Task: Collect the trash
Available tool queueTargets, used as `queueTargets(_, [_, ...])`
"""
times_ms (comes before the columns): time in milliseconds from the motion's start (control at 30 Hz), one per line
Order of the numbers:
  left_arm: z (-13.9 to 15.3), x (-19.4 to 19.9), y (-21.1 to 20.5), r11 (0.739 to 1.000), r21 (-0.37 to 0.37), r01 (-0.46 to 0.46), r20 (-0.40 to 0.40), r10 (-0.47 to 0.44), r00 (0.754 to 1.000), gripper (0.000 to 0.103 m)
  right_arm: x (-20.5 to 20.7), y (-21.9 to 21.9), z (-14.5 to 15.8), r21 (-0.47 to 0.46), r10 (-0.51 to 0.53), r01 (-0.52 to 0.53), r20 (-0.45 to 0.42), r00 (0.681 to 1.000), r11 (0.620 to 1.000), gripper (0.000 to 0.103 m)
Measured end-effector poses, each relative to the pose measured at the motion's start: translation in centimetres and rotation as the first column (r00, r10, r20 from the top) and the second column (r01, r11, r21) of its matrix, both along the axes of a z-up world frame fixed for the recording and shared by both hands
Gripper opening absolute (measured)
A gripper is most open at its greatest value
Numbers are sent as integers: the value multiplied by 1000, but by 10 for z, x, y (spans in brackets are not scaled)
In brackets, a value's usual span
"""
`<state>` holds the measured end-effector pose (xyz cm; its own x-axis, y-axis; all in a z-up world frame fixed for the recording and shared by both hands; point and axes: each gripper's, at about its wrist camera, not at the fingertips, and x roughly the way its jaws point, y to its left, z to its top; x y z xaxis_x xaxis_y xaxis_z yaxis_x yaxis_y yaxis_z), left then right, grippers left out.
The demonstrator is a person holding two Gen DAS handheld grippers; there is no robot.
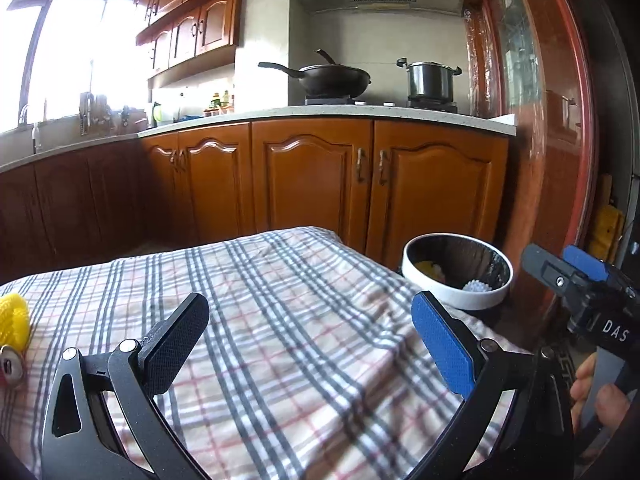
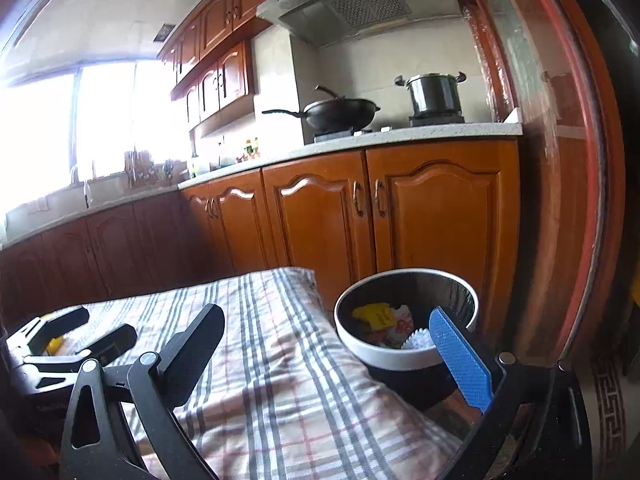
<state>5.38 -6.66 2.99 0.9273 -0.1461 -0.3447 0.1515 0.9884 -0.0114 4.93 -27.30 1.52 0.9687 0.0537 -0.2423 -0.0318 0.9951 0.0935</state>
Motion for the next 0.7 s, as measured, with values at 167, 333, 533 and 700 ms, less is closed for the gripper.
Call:
queueTargets(167, [-6, 0, -1, 1000, 13, -14, -17, 14, 1000, 103, -2, 6, -5, -30, -9, 9, 1, 1000, 1000, 103])
queueTargets(333, [-9, -3, -5, 1000, 27, -12, -23, 12, 1000, 103, -4, 7, -7, -38, -22, 22, 5, 1000, 999, 103])
queueTargets(533, [-9, -5, -10, 999, 34, 1, -26, 0, 1000, 103, -4, 3, -7, -28, -45, 45, 2, 999, 999, 103])
queueTargets(700, [-8, -5, -12, 999, 35, 12, -26, -11, 1000, 103, -6, 1, -7, -19, -43, 43, 0, 999, 999, 103])
